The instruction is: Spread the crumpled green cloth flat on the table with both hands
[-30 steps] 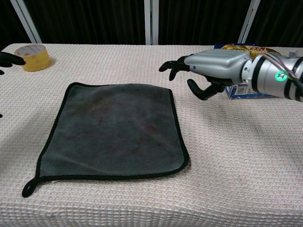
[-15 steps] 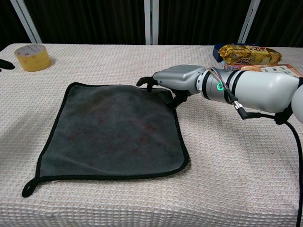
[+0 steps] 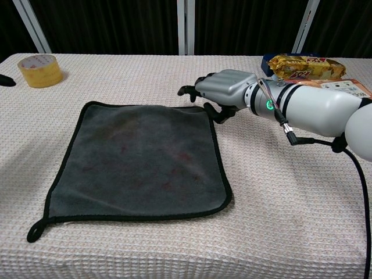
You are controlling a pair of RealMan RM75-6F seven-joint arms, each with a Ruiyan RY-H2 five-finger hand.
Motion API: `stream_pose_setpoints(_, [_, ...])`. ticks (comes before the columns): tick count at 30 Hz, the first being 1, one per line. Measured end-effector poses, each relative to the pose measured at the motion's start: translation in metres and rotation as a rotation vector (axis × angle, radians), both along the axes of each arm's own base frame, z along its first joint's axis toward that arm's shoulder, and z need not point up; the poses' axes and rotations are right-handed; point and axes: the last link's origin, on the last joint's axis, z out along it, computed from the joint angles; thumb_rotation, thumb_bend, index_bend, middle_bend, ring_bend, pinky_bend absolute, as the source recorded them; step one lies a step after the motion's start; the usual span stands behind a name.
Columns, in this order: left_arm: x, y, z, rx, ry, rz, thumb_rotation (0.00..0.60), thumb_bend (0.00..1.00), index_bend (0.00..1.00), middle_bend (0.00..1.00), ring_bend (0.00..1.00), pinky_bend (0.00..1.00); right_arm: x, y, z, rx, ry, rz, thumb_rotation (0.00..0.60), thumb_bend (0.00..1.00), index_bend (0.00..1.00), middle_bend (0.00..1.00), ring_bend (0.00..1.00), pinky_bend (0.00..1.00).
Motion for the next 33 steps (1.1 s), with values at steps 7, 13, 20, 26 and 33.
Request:
stream_pose_setpoints(7, [-0.012,0.006,0.012,0.075,0.075,0.018,0.600,0.20,0.11,0.03,0.05,0.12,-0.005,0.009,0.029,-0.066,-0.096,-0.003,0.600,0.57,0.02,0.17,0.00,0.00])
stream_pose_setpoints(13, [-0.034,0.015,0.045,0.273,0.221,0.082,0.600,0.20,0.12,0.04,0.05,0.12,-0.040,0.032,0.101,-0.217,-0.204,-0.055,0.600,0.23,0.02,0.16,0.00,0.00])
stream_pose_setpoints(20, [-0.064,0.006,0.080,0.442,0.361,0.160,0.600,0.16,0.12,0.04,0.05,0.12,-0.114,0.091,0.194,-0.411,-0.257,-0.188,0.600,0.23,0.01,0.14,0.00,0.00])
stream_pose_setpoints(26, [-0.073,-0.017,0.088,0.424,0.354,0.190,0.600,0.13,0.12,0.04,0.06,0.12,-0.157,0.138,0.221,-0.426,-0.317,-0.301,0.600,0.29,0.00,0.10,0.00,0.00])
stream_pose_setpoints(33, [-0.067,-0.054,0.085,0.392,0.257,0.210,0.600,0.12,0.12,0.04,0.06,0.12,-0.192,0.190,0.237,-0.490,-0.382,-0.335,0.600,0.29,0.00,0.10,0.00,0.00])
